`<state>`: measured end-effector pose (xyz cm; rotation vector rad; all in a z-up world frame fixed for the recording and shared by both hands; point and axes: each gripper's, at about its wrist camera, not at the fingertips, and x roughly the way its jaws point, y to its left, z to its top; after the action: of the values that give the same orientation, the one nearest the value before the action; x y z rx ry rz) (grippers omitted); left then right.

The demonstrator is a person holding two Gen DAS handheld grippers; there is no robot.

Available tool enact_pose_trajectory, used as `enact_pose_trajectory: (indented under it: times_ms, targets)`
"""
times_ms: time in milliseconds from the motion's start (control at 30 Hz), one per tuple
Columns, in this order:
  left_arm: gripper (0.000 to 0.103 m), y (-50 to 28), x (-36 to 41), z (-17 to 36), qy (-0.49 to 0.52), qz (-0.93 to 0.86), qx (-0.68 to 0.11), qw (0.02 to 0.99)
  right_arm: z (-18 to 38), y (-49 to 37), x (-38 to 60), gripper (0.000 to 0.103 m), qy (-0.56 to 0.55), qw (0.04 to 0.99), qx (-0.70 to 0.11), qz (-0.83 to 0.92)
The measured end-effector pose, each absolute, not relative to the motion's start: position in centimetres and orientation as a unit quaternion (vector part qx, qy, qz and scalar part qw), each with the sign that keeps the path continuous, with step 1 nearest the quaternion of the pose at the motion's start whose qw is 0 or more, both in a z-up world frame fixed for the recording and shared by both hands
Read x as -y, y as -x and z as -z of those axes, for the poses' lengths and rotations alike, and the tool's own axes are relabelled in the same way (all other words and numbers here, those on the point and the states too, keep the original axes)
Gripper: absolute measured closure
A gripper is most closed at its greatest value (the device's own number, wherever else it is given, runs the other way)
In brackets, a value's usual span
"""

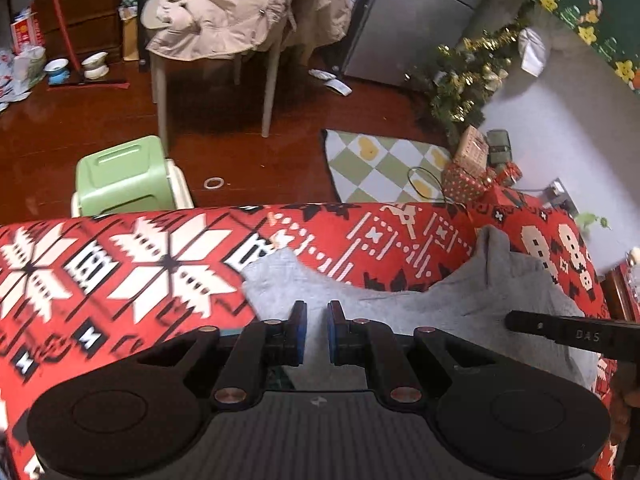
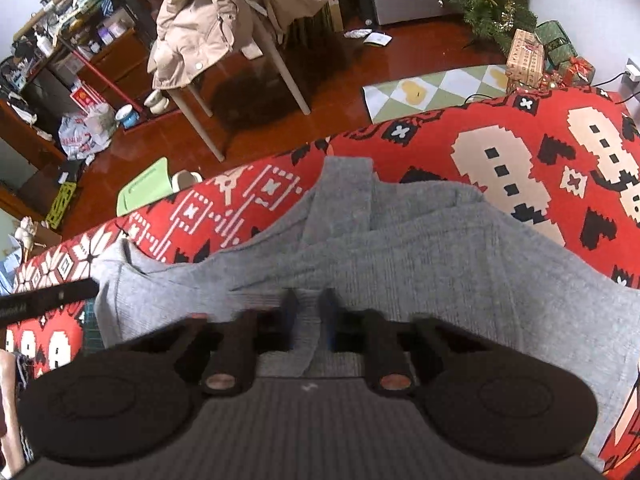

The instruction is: Fold clothes

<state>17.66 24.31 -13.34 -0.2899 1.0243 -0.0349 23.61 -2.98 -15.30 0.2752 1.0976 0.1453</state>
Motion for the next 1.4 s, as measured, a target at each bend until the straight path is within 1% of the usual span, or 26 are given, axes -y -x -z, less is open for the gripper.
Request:
enact_pose_trajectory:
  times_ms: [167, 300, 333, 400, 433, 467, 567, 600, 633, 667, 767, 900, 1133, 1167, 1200, 1233, 1367, 1400]
  targets:
    - [0.096, -18.4, -23.7, 14.5, 0.115, 0.024, -0.495, 0.861, 13.6, -23.0, 4.0, 0.103, -0.145, 0.859, -0.49, -0.031]
    - [0.097, -18.7, -23.9, 14.9, 0.124, 0.019, -0.498, 0.858, 14.0, -23.4, 4.7, 0.103, -0.169, 0.85, -0.497, -0.027]
    - [0.097, -18.7, -23.9, 14.9, 0.125, 0.019, -0.498, 0.858, 14.1, -23.4, 4.7, 0.097, -0.172, 0.848, -0.5, -0.031]
    - [0.096, -18.6, -24.0, 14.8, 0.124, 0.021, -0.499, 0.857, 14.0, -23.2, 4.4, 0.09, -0.172, 0.85, -0.496, -0.039]
    - [0.096, -18.6, -24.0, 14.8, 0.124, 0.022, -0.5, 0.857, 14.0, -23.1, 4.2, 0.081, -0.168, 0.851, -0.495, -0.044]
    - [0.096, -18.6, -24.0, 14.8, 0.125, 0.023, -0.5, 0.857, 14.0, -23.1, 3.9, 0.08, -0.163, 0.852, -0.495, -0.049]
    - [0.097, -18.6, -24.1, 14.4, 0.124, 0.029, -0.496, 0.859, 14.7, -23.4, 3.1, 0.08, -0.151, 0.844, -0.511, -0.061]
    - [0.097, -18.5, -24.0, 14.3, 0.121, 0.031, -0.493, 0.861, 14.9, -23.4, 2.9, 0.086, -0.151, 0.842, -0.514, -0.066]
    - [0.097, -18.5, -23.9, 14.1, 0.119, 0.034, -0.49, 0.863, 15.0, -23.5, 2.8, 0.102, -0.149, 0.842, -0.514, -0.071]
    - [0.097, -18.5, -23.9, 14.1, 0.118, 0.039, -0.489, 0.864, 14.9, -23.4, 2.6, 0.103, -0.144, 0.844, -0.512, -0.071]
    - [0.097, -18.7, -23.4, 14.7, 0.094, 0.043, -0.499, 0.861, 14.0, -23.1, 2.5, 0.103, -0.135, 0.854, -0.499, -0.055]
    - [0.096, -18.5, -23.2, 15.1, 0.078, 0.046, -0.489, 0.868, 13.1, -22.9, 3.4, 0.103, -0.147, 0.864, -0.481, -0.023]
    - [0.097, -18.4, -23.5, 14.7, 0.085, 0.048, -0.482, 0.871, 16.0, -23.7, 3.7, 0.102, -0.155, 0.854, -0.497, -0.012]
    - [0.097, -18.2, -23.4, 14.4, 0.087, 0.049, -0.48, 0.872, 15.8, -23.6, 3.8, 0.101, -0.156, 0.855, -0.494, -0.012]
    - [0.097, -17.9, -23.4, 14.0, 0.088, 0.052, -0.478, 0.873, 15.6, -23.4, 4.0, 0.095, -0.159, 0.856, -0.491, -0.011]
    - [0.097, -17.6, -23.2, 13.7, 0.089, 0.054, -0.476, 0.873, 15.3, -23.1, 4.2, 0.093, -0.161, 0.859, -0.486, -0.01]
    - [0.097, -15.6, -22.1, 12.4, 0.103, 0.071, -0.474, 0.872, 13.8, -21.1, 5.0, 0.088, -0.158, 0.862, -0.481, -0.015]
    - [0.097, -15.1, -21.7, 12.2, 0.109, 0.078, -0.475, 0.87, 13.5, -20.6, 5.1, 0.086, -0.159, 0.859, -0.485, -0.022]
